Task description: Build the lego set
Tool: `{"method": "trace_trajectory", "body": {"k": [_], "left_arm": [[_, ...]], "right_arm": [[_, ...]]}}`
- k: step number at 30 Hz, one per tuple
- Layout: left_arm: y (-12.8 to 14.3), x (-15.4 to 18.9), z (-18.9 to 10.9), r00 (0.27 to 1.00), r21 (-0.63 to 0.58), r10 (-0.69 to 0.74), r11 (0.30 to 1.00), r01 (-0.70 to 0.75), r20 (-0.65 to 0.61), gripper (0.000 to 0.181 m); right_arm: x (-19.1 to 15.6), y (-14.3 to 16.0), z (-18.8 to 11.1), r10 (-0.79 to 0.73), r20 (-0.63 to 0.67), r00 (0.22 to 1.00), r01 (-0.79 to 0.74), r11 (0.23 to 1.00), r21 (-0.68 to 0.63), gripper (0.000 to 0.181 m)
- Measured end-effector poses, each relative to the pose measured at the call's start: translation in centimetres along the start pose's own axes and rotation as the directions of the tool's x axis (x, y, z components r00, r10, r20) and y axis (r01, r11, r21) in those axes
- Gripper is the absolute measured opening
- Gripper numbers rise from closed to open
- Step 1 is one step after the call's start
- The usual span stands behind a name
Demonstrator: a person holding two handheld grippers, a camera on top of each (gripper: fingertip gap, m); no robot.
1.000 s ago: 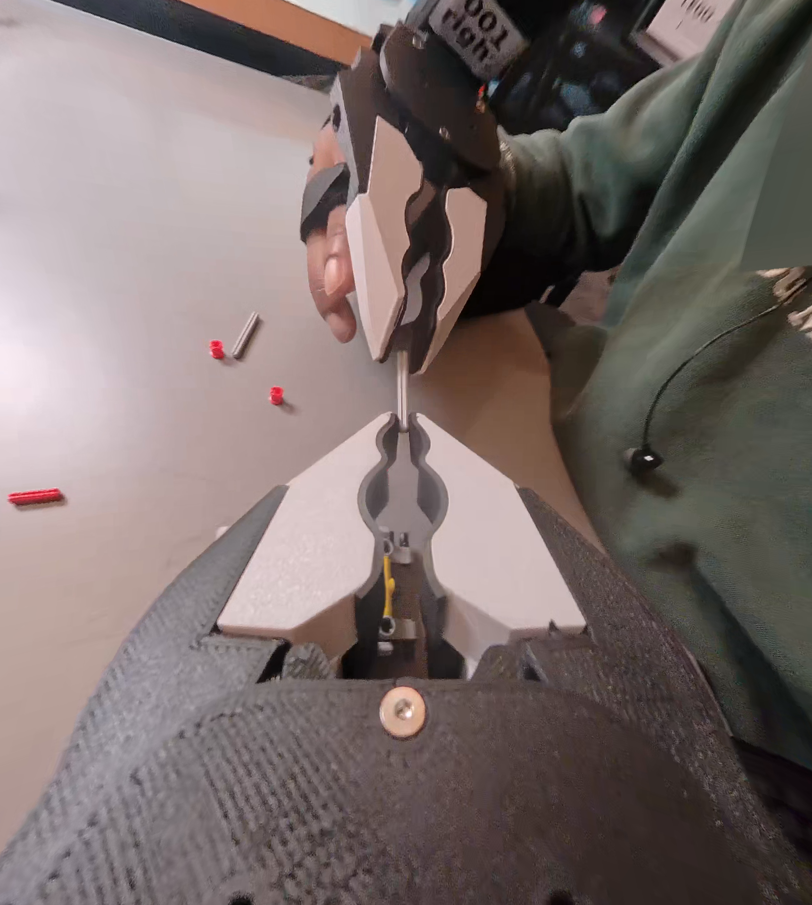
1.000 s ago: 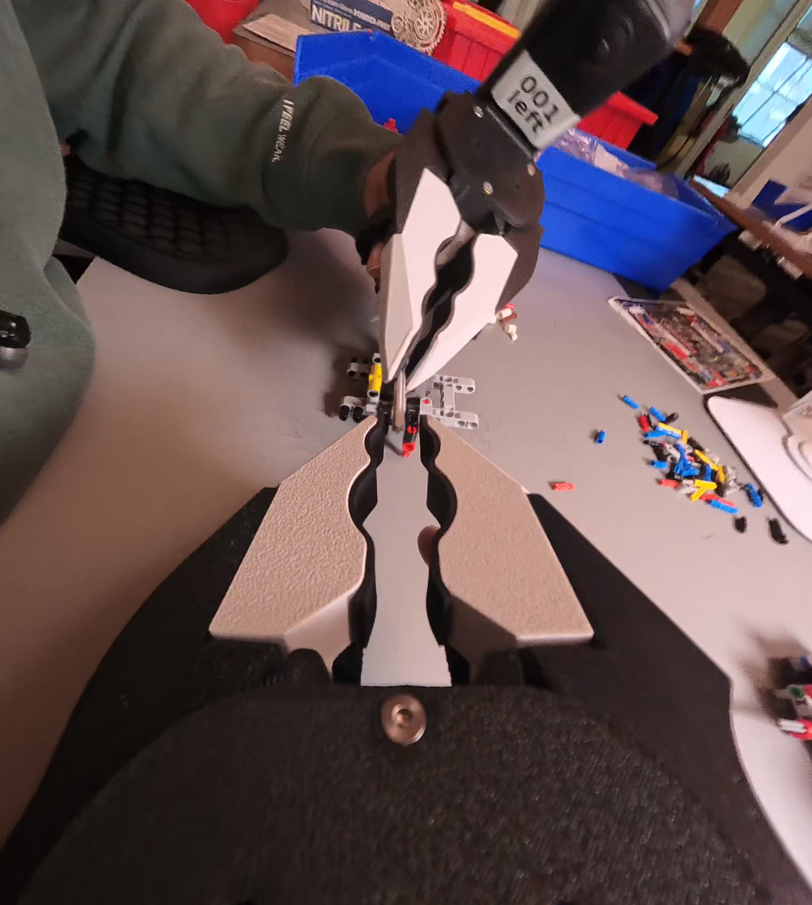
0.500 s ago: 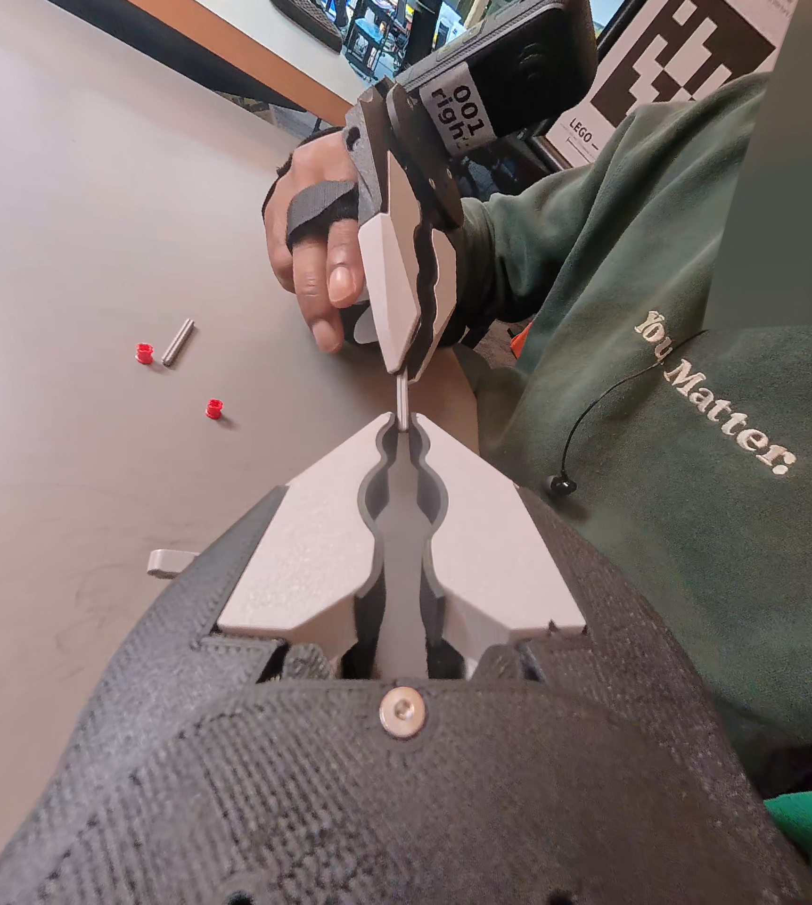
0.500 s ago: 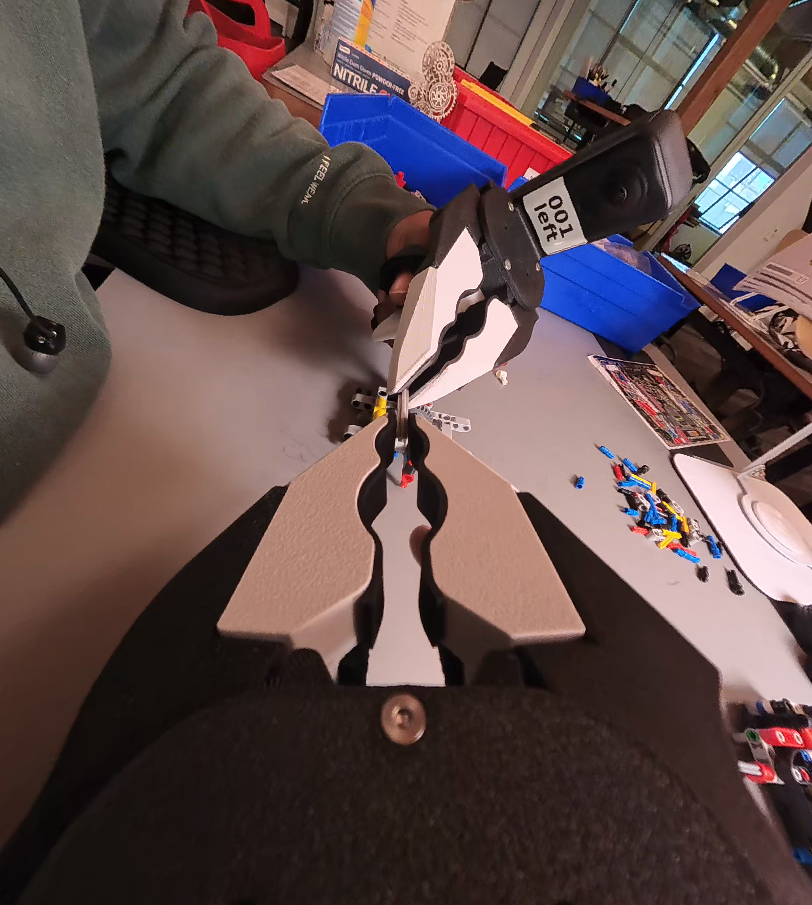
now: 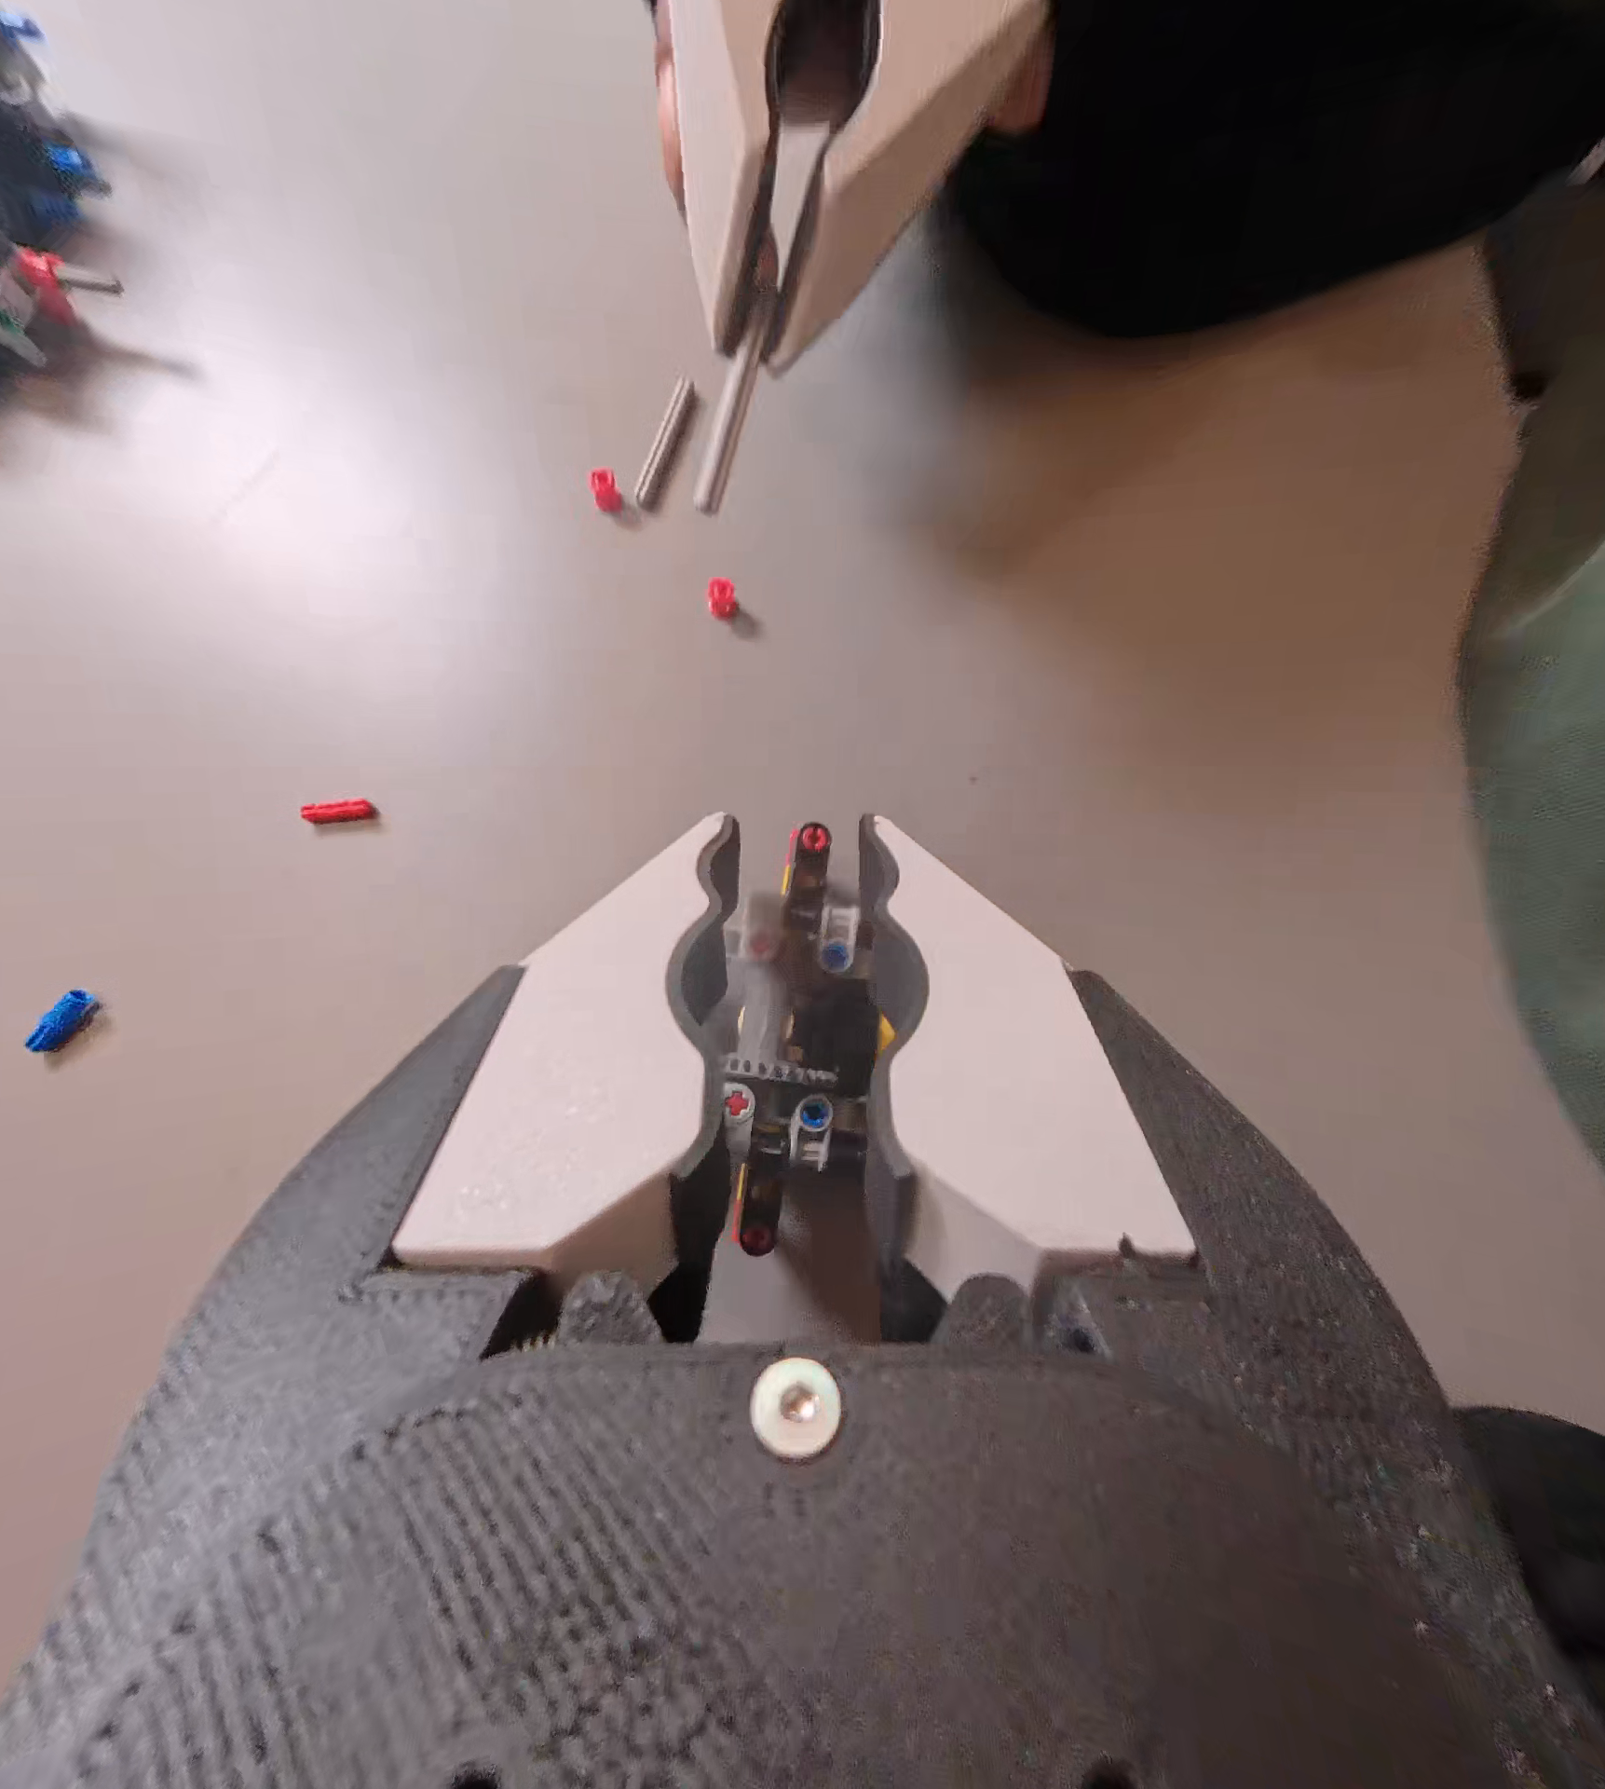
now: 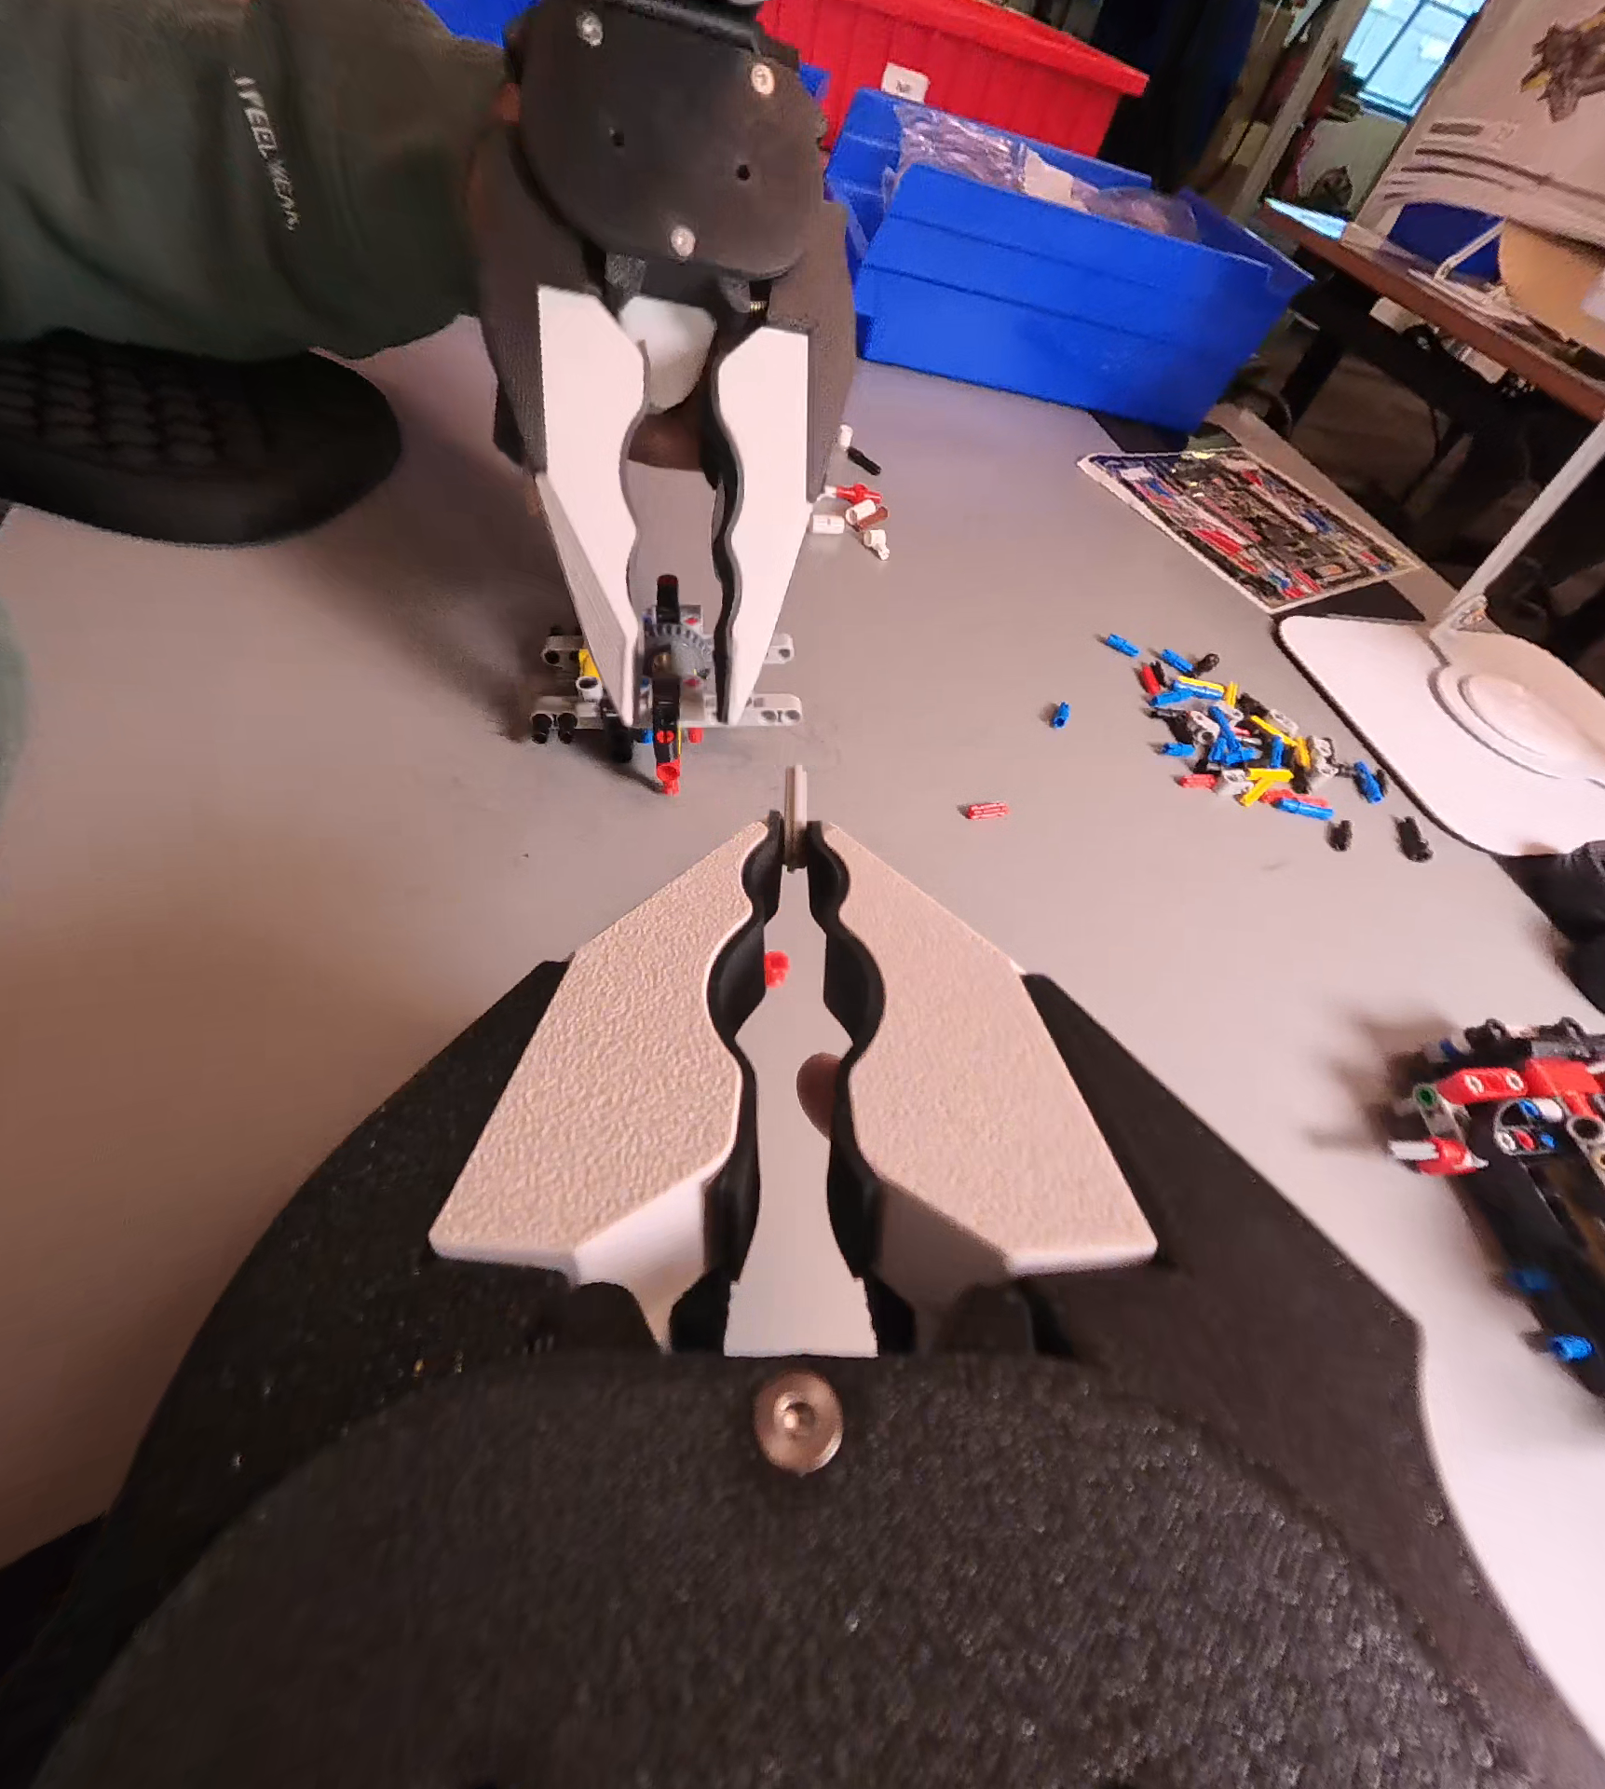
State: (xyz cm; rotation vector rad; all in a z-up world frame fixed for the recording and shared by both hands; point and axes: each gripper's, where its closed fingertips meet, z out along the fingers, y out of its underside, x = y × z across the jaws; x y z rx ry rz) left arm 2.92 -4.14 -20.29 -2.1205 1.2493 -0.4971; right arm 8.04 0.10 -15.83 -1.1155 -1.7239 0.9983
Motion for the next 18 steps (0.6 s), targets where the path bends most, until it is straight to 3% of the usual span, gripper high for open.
{"method": "trace_trajectory", "body": {"k": [5, 9, 11, 14, 18], "left_arm": [[1.5, 0.2, 1.2, 0.998, -0.161, 0.065, 0.985, -0.061, 0.019, 0.017], [1.8, 0.4, 1.3, 0.996, -0.185, 0.093, 0.979, -0.088, 0.016, 0.005], [1.1, 0.7, 1.2, 0.995, -0.112, 0.100, 0.989, -0.099, 0.009, 0.005], [-1.4, 1.7, 0.1, 0.992, 0.123, 0.125, 0.985, -0.124, -0.002, 0.005], [-4.4, 3.1, -2.6, 0.984, 0.400, 0.175, 0.901, -0.166, 0.015, 0.005]], "right_arm": [[-0.3, -0.2, 0.0, -0.014, -0.002, 1.000, 0.014, 1.000, -0.009, 0.003], [-1.0, -0.5, 0.2, -0.018, 0.020, 1.000, 0.018, 1.000, 0.002, 0.003], [-1.5, -0.8, 0.3, -0.018, 0.037, 0.999, 0.017, 1.000, 0.011, 0.003], [-2.2, -1.3, 0.3, -0.011, 0.068, 0.998, 0.008, 0.999, 0.031, 0.003], [-3.2, -2.7, 0.0, 0.025, 0.125, 0.992, -0.036, 0.995, 0.088, 0.003]]}}
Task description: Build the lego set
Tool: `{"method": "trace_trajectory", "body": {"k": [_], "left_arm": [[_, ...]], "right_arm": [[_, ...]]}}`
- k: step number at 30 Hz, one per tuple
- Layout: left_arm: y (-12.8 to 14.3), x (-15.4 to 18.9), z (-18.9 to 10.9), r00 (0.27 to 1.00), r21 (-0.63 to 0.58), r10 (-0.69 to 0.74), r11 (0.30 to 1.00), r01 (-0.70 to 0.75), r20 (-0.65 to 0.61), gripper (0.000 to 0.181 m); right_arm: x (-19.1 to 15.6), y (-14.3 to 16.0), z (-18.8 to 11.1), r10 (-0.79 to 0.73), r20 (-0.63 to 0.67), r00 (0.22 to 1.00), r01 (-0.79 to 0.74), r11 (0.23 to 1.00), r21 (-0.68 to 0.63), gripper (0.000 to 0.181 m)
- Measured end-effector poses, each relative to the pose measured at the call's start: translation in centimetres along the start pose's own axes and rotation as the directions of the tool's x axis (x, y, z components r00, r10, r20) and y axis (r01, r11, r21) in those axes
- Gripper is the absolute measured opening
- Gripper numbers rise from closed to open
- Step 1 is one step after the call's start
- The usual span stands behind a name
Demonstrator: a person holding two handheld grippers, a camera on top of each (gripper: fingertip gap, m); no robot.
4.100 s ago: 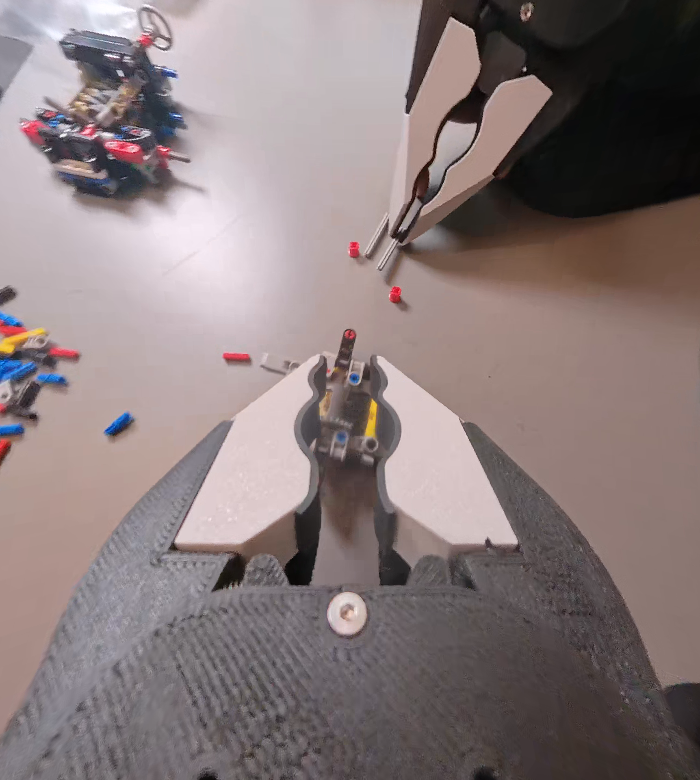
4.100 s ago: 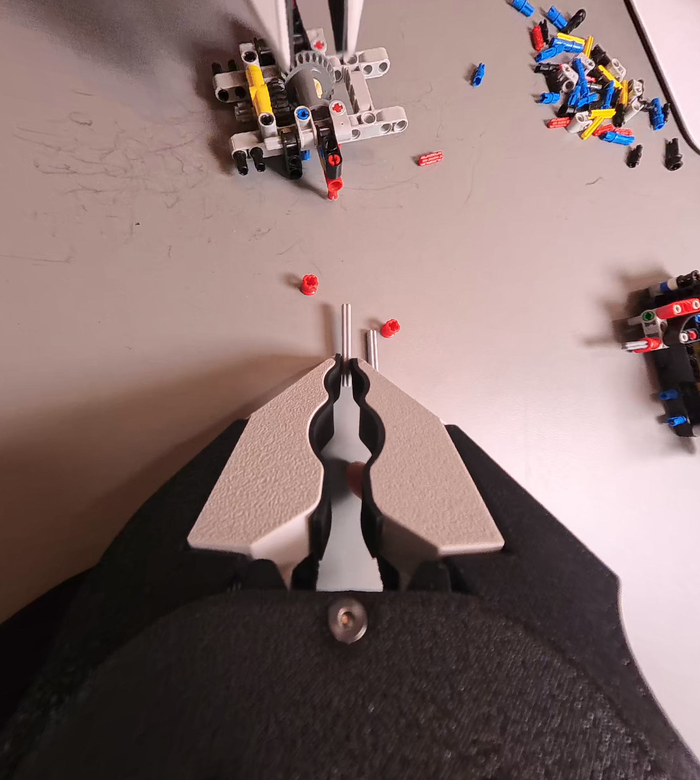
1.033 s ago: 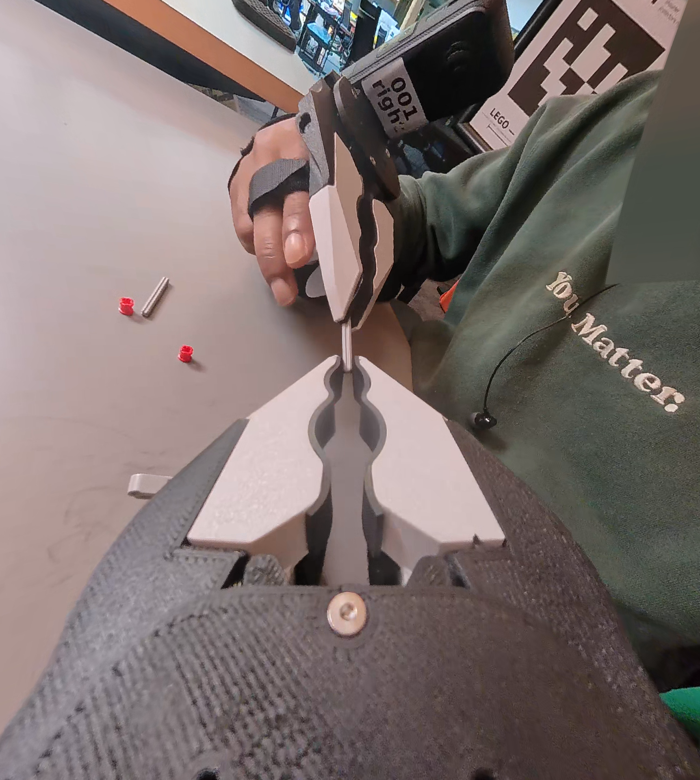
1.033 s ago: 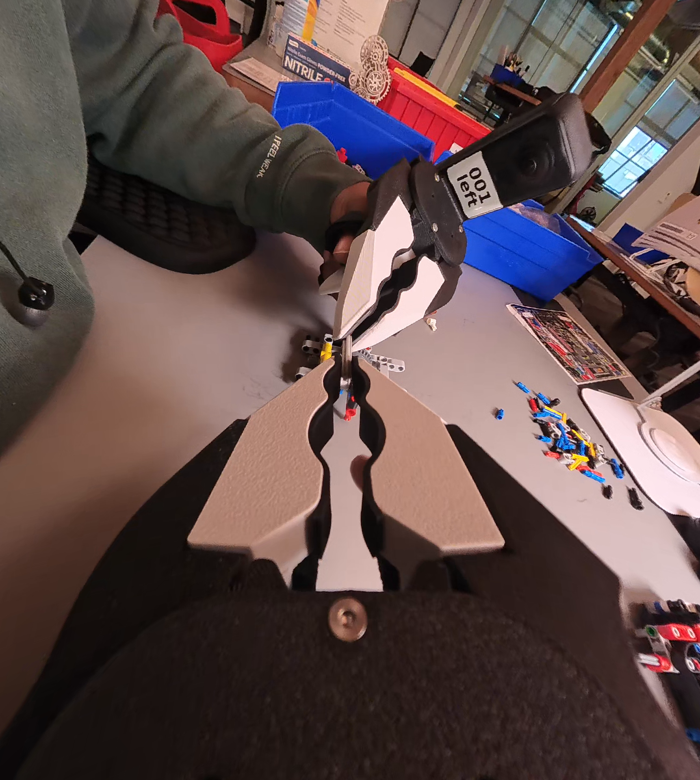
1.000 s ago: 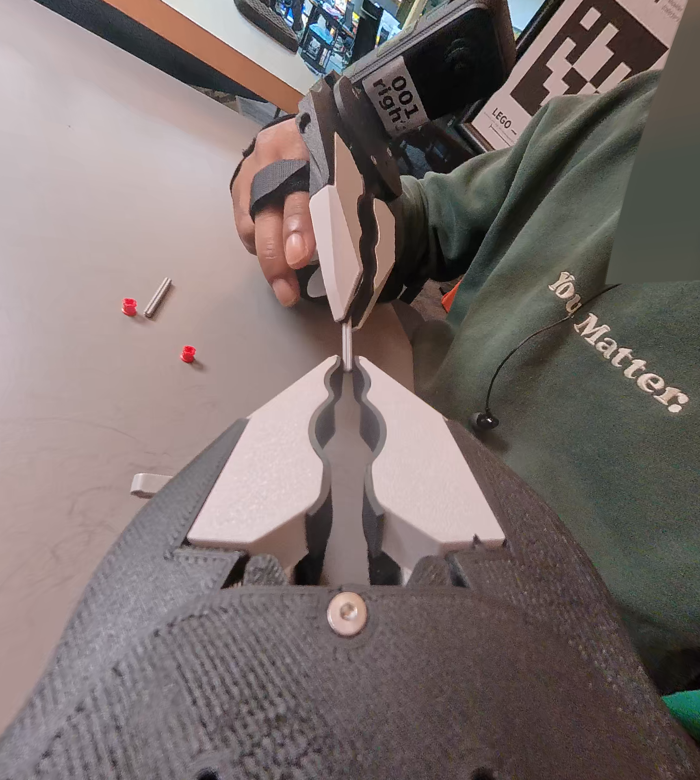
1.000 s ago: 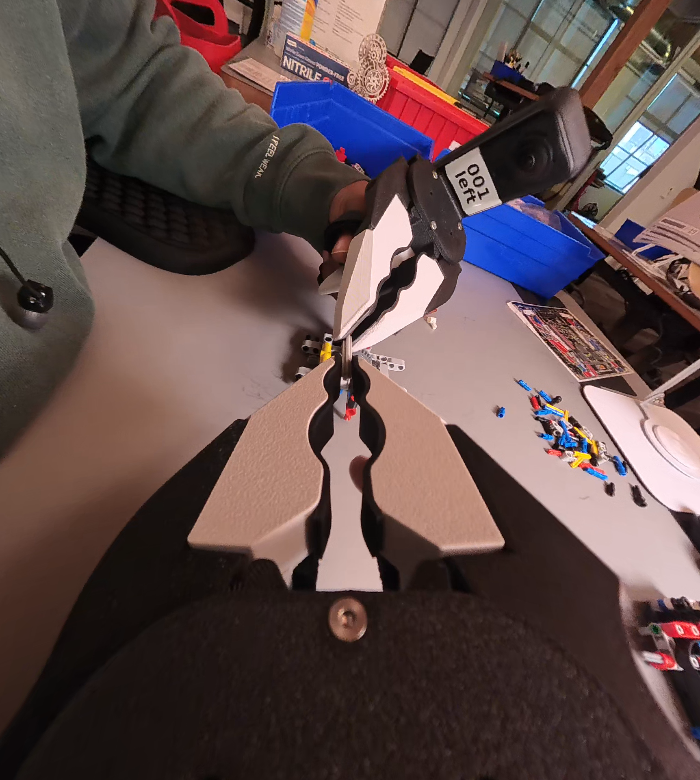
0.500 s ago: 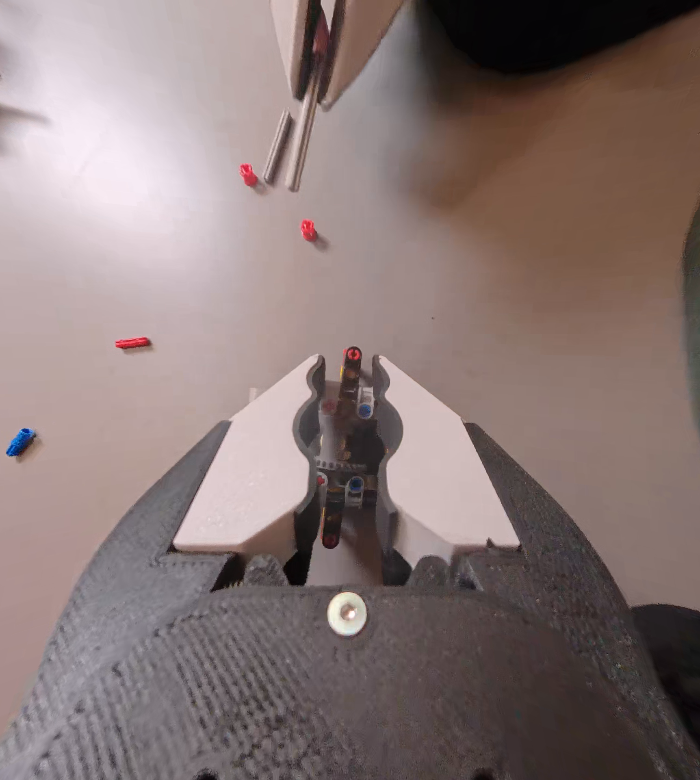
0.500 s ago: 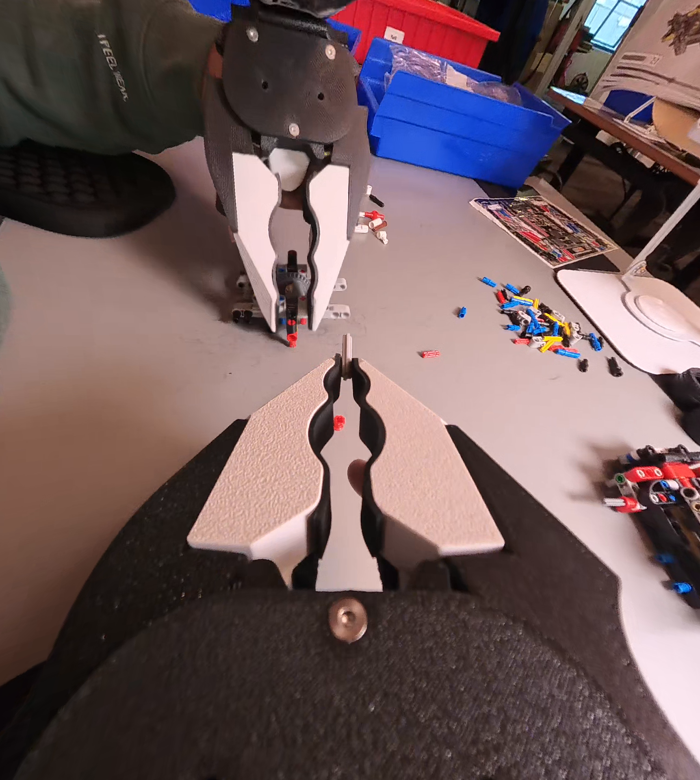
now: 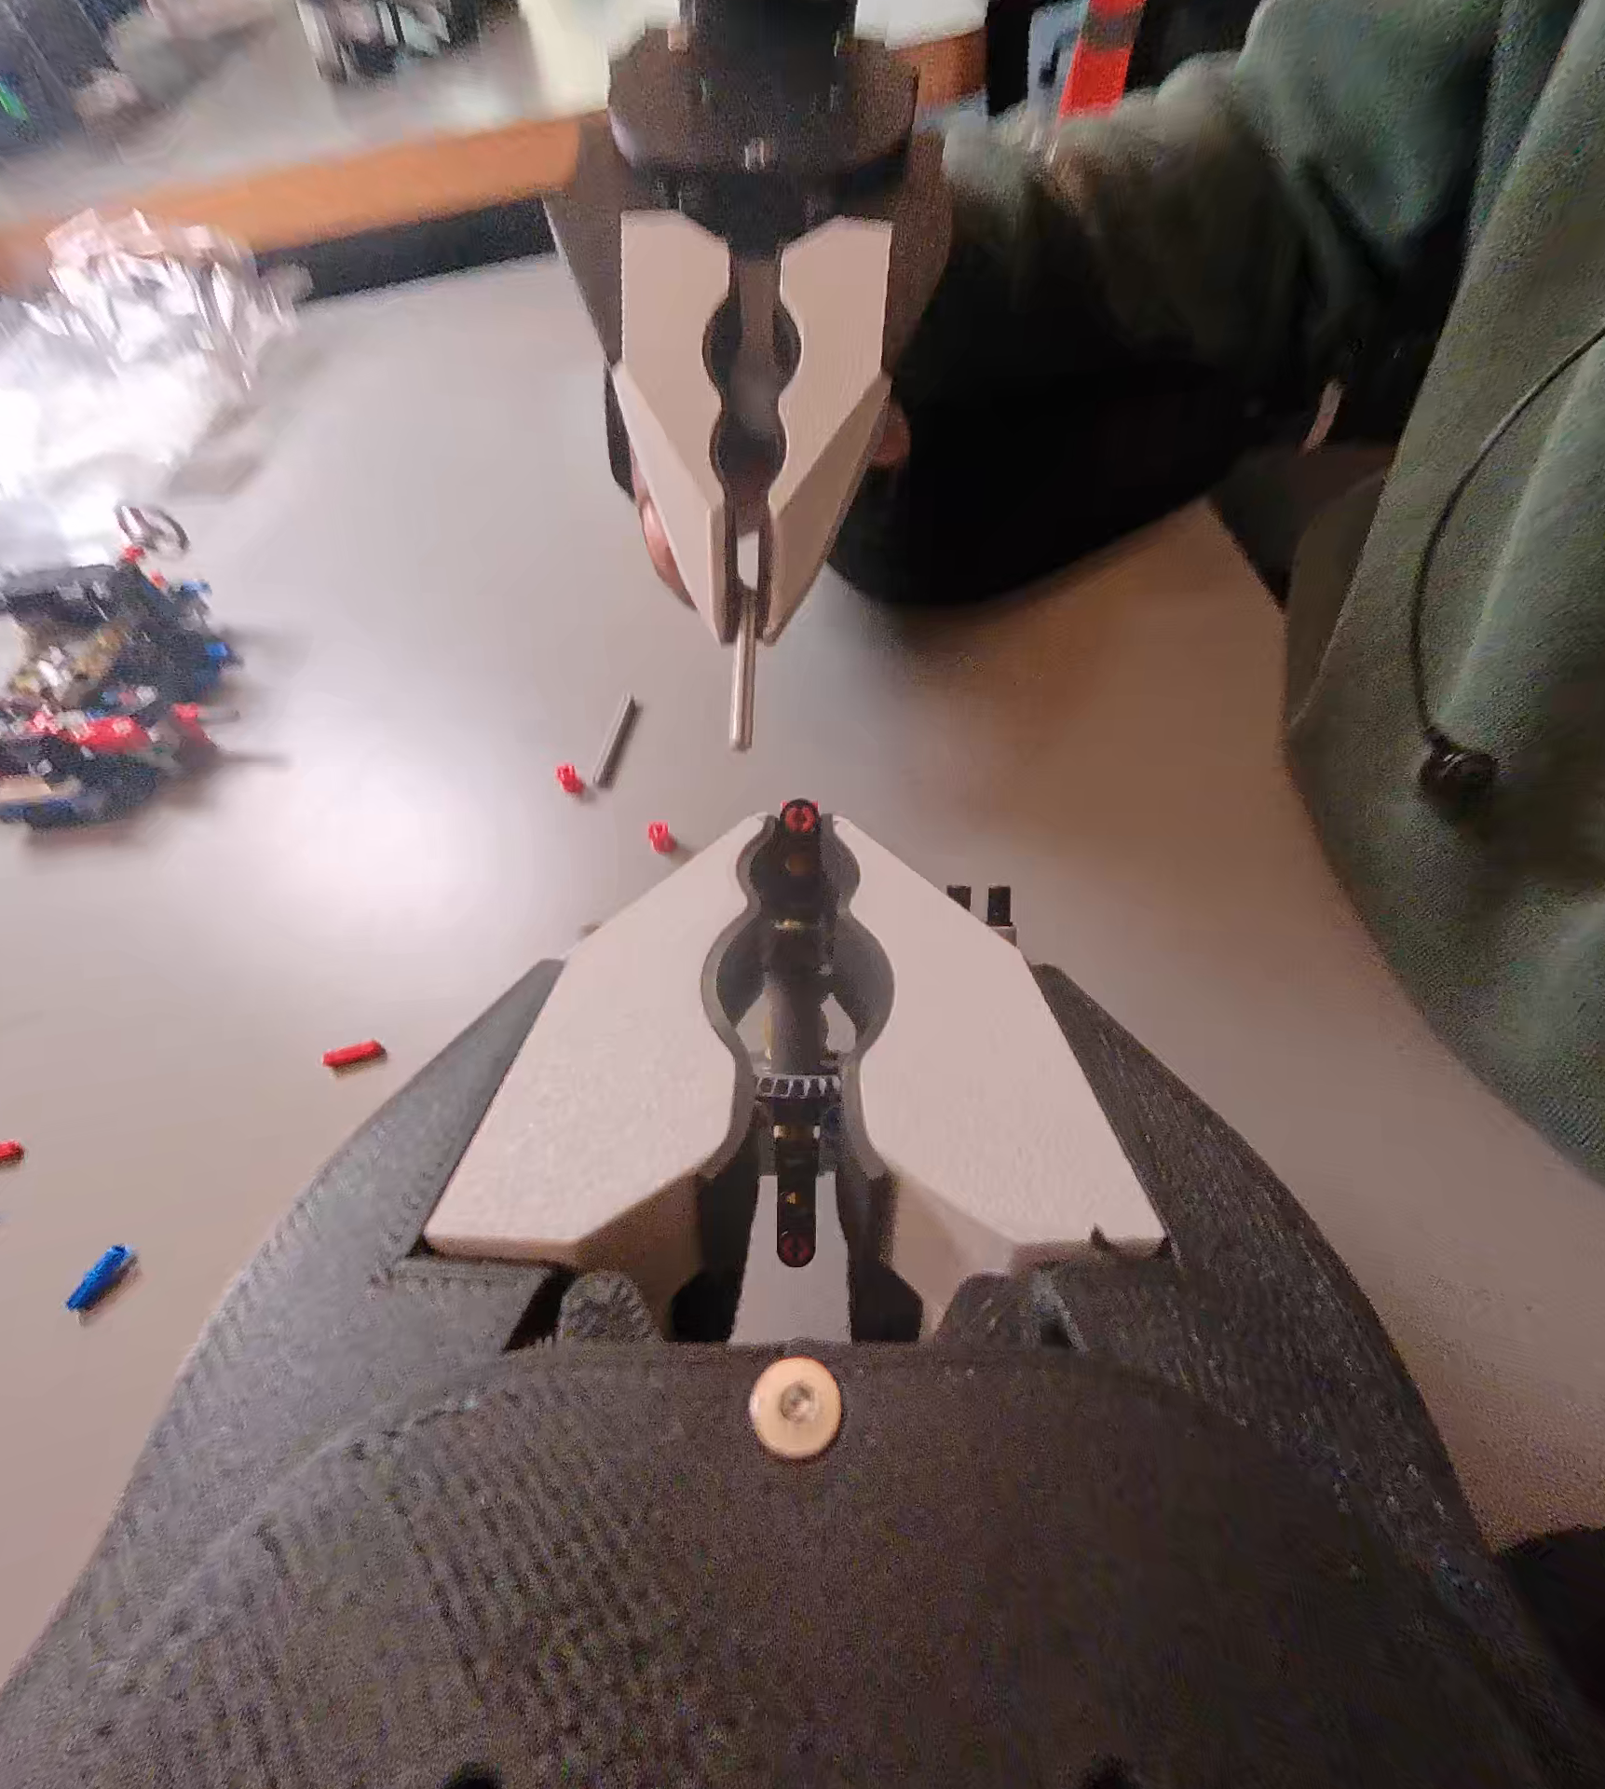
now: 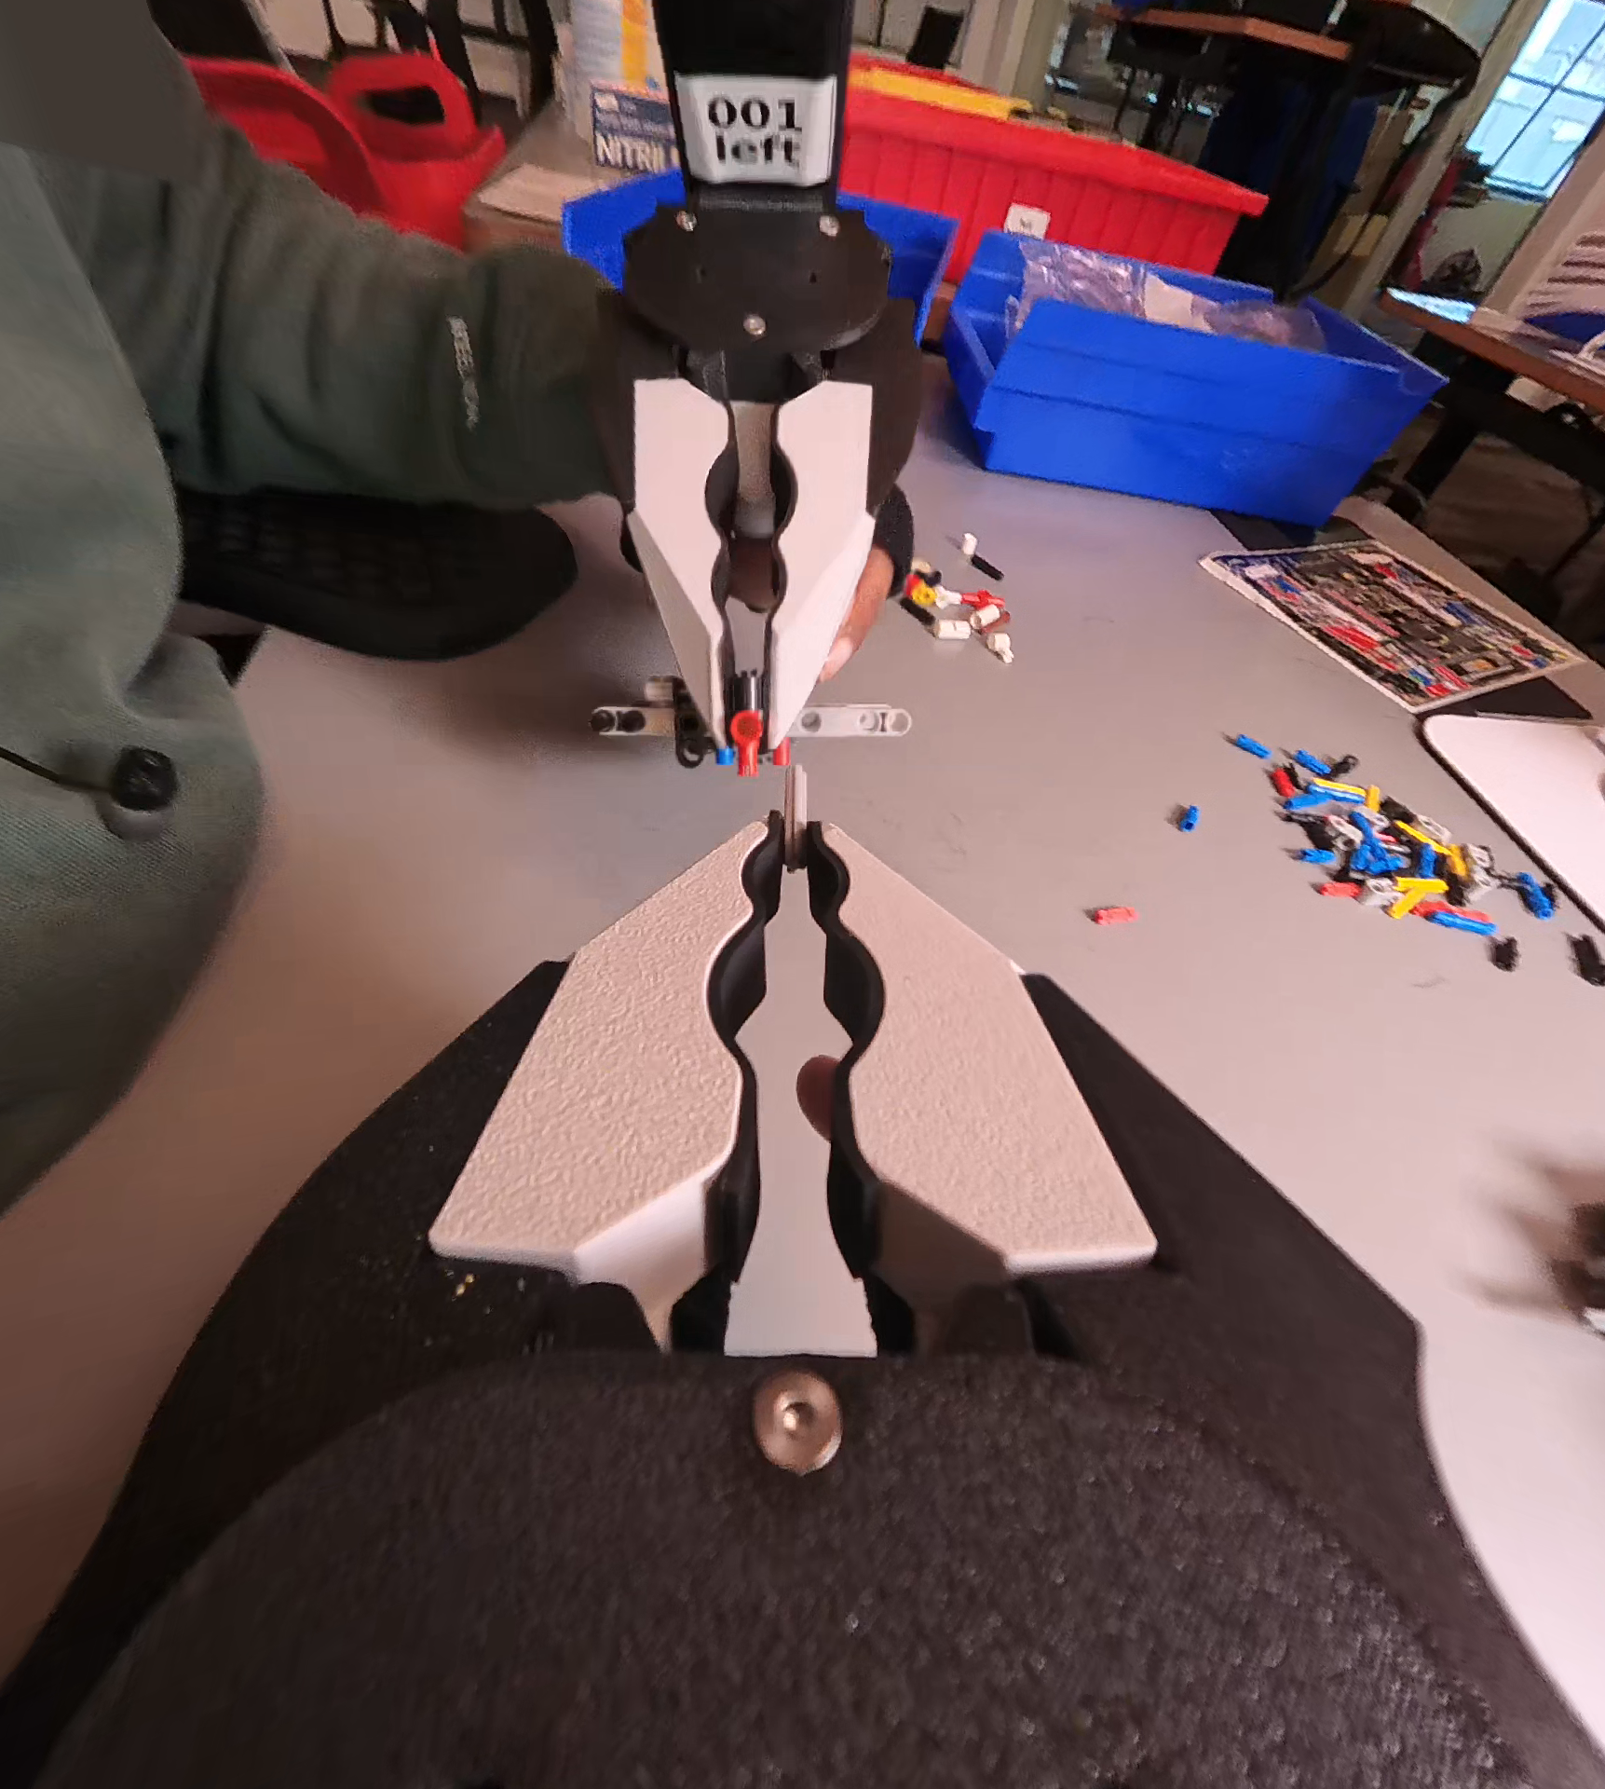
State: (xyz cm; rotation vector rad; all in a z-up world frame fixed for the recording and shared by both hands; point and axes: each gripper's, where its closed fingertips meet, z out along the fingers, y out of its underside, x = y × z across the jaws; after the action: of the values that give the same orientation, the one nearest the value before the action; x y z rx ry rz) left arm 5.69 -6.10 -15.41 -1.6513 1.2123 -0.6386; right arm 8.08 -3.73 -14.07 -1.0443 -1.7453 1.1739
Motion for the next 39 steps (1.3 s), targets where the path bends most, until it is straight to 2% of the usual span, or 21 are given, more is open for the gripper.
{"method": "trace_trajectory", "body": {"k": [4, 8, 30, 39], "left_arm": [[-2.1, 0.5, -1.2, 1.000, 0.154, 0.024, 0.988, -0.024, -0.003, 0.005], [-3.3, 0.8, -1.8, 0.999, 0.235, 0.041, 0.971, -0.037, -0.010, 0.004], [-4.5, 2.5, -1.6, 0.984, 0.275, 0.176, 0.947, -0.165, -0.016, 0.004], [-4.5, 2.9, -1.8, 0.985, 0.313, 0.160, 0.940, -0.135, -0.057, 0.004]], "right_arm": [[-0.5, -1.4, -0.4, 0.029, 0.034, 0.999, -0.031, 0.998, 0.061, 0.003], [-0.8, -2.4, -0.9, 0.050, 0.057, 0.997, -0.056, 0.992, 0.110, 0.003], [-2.4, -3.9, -1.0, 0.073, 0.145, 0.987, -0.098, 0.979, 0.176, 0.003], [-3.0, -4.5, -0.9, 0.052, 0.155, 0.987, -0.081, 0.978, 0.190, 0.003]]}}
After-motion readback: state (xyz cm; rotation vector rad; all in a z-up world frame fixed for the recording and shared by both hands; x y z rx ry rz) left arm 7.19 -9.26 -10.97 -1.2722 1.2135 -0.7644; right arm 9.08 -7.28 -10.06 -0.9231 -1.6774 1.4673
